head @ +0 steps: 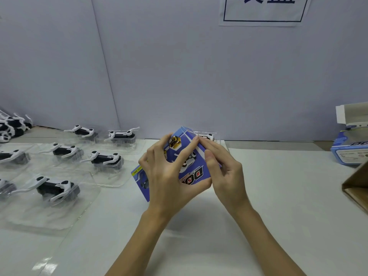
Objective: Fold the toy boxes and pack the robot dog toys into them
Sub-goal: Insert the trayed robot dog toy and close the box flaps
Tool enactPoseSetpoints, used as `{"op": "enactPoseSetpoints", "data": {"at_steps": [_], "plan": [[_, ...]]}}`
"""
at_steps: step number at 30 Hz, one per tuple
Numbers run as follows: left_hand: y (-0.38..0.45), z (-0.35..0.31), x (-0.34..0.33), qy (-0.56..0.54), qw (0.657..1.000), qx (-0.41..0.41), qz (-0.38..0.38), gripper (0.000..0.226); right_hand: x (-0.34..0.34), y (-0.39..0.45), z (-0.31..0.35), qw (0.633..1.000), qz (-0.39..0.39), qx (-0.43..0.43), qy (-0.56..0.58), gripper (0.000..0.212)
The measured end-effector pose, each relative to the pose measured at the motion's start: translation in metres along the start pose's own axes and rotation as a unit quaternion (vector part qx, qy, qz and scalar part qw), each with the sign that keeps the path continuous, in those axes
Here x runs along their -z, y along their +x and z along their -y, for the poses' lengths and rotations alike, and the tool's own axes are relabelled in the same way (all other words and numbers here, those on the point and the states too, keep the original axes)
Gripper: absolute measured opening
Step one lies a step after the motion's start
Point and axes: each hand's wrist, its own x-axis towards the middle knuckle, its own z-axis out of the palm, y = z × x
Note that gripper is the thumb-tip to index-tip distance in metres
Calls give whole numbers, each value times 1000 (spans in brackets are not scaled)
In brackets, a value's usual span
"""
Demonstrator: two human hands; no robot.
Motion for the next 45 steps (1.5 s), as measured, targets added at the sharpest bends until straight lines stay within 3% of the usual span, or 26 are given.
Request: {"op": "enactPoseSetpoints", "data": {"at_steps": [13, 17, 21, 36, 38, 41, 45], "plan": [[1, 6, -1, 0, 999, 31, -10, 71, -5, -5, -7, 995, 80, 54, -31, 49], [4, 12, -1, -21, 998, 46, 21, 75, -15, -10, -12, 992, 19, 95, -75, 55], [4, 20, 2, -63, 993, -8, 100, 79, -20, -14, -17, 985, -55, 123, -103, 50], [6, 14, 2, -67, 996, 9, 62, 79, -17, -10, -17, 987, -26, 127, -96, 43], [5, 15, 0, -81, 993, 10, 91, 86, -18, -10, -19, 991, -42, 104, -76, 44], [1, 24, -1, -39, 974, 47, 217, 107, -12, -4, -22, 992, -116, 23, -41, 35], [-2, 46, -1, -48, 925, 175, 335, 113, 9, 7, -39, 971, -207, -109, -47, 26]]}}
